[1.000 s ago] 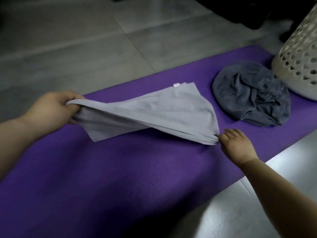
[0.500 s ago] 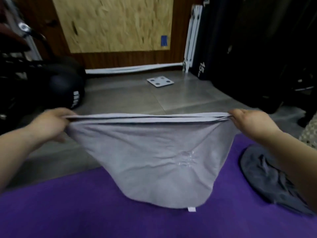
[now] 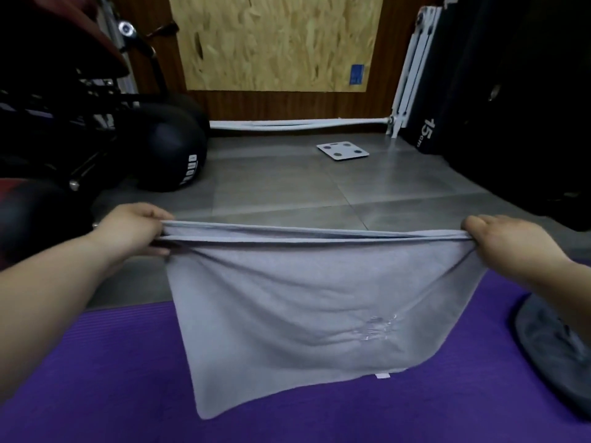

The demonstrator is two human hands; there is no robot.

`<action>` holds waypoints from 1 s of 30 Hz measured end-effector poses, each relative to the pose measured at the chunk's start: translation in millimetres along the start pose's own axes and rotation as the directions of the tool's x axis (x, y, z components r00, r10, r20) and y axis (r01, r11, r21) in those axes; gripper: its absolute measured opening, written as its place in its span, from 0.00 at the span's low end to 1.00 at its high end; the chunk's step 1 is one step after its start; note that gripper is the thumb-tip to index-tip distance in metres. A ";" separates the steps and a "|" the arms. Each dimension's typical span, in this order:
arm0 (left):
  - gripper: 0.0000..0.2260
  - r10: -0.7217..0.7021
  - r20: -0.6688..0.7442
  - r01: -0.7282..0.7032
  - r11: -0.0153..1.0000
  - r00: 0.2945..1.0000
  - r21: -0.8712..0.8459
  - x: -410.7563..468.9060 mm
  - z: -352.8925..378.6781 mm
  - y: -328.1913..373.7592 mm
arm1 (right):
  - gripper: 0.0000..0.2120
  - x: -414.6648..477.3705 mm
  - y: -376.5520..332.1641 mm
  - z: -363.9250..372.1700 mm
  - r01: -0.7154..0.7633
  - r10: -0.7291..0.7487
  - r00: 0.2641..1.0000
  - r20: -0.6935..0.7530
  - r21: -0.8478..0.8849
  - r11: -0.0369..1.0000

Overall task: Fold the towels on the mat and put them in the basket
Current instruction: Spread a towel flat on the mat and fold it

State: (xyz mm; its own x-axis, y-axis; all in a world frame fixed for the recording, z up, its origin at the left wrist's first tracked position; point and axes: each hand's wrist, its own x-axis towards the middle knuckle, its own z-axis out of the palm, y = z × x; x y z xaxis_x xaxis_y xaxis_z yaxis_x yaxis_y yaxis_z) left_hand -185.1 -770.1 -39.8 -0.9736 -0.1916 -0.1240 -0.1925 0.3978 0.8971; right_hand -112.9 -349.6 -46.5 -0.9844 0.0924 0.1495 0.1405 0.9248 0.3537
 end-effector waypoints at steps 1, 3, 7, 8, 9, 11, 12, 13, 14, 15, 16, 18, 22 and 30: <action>0.12 0.023 -0.066 -0.023 1.000 0.998 0.008 6.5 2.8 -1.5 | 0.07 5.9 -5.3 -0.1 -0.021 0.021 1.000 -0.012 0.022 1.000; 0.14 0.112 -0.204 -0.101 0.993 0.973 0.066 19.6 2.3 -1.9 | 0.04 21.4 -18.8 -3.3 -0.094 0.121 0.985 -0.127 0.201 0.975; 0.15 0.166 -0.339 -0.189 0.981 0.926 -0.036 31.0 -13.1 0.8 | 0.07 40.1 -30.3 -5.9 -0.190 0.341 0.915 -0.218 0.514 0.837; 0.13 0.141 -0.333 -0.177 0.981 0.932 -0.079 29.1 -20.4 0.0 | 0.05 38.6 -29.0 -6.0 -0.150 0.338 0.907 -0.251 0.557 0.817; 0.13 0.118 -0.303 -0.157 0.982 0.946 -0.106 25.0 -28.3 -2.8 | 0.03 34.3 -27.0 -6.7 -0.094 0.304 0.911 -0.279 0.578 0.810; 0.13 0.102 -0.172 -0.118 0.990 0.980 -0.083 7.3 -42.2 -11.6 | 0.05 26.4 -14.3 1.1 0.032 0.153 0.946 -0.285 0.554 0.832; 0.12 0.099 -0.074 -0.102 0.994 0.992 -0.030 -3.1 -47.4 -17.2 | 0.08 23.0 -5.9 8.8 0.079 0.073 0.962 -0.263 0.525 0.848; 0.12 0.087 0.021 -0.087 0.996 0.996 0.029 -12.1 -51.8 -22.8 | 0.10 20.5 6.9 18.7 0.121 -0.004 0.971 -0.240 0.475 0.872; 0.12 0.067 0.093 -0.074 0.995 0.993 0.068 -20.0 -55.8 -27.3 | 0.12 19.8 23.0 26.2 0.140 -0.053 0.975 -0.215 0.412 0.901; 0.13 0.054 0.136 -0.065 0.995 0.989 0.078 -25.5 -60.1 -30.4 | 0.15 21.5 36.1 31.9 0.144 -0.077 0.980 -0.185 0.385 0.912; 0.13 0.053 0.151 -0.064 0.995 0.987 0.070 -28.1 -64.6 -31.7 | 0.18 21.9 38.7 31.5 0.136 -0.080 0.984 -0.157 0.382 0.914; 0.13 0.072 0.126 -0.075 0.997 0.989 0.022 -24.7 -73.4 -30.5 | 0.19 21.4 21.6 15.4 0.031 -0.013 0.999 -0.042 0.451 0.892; 0.12 0.016 0.039 -0.014 0.999 0.999 -0.047 -4.5 -67.4 -34.7 | 0.17 32.1 -43.1 -20.3 -0.072 0.047 0.997 0.061 0.534 0.842; 0.14 0.101 -0.231 -0.141 0.976 0.968 -0.164 44.0 -64.1 -41.0 | 0.12 70.0 -88.5 -22.9 -0.056 0.137 0.980 -0.145 0.461 0.886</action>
State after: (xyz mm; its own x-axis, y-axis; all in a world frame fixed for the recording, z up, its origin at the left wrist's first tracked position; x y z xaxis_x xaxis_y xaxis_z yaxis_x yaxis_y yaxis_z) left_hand -212.2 -852.3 -54.9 -0.9333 -0.3525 0.0686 -0.0307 0.2684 0.9628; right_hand -191.9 -433.4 -46.2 -0.9300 0.1642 0.3289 0.1312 0.9840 -0.1203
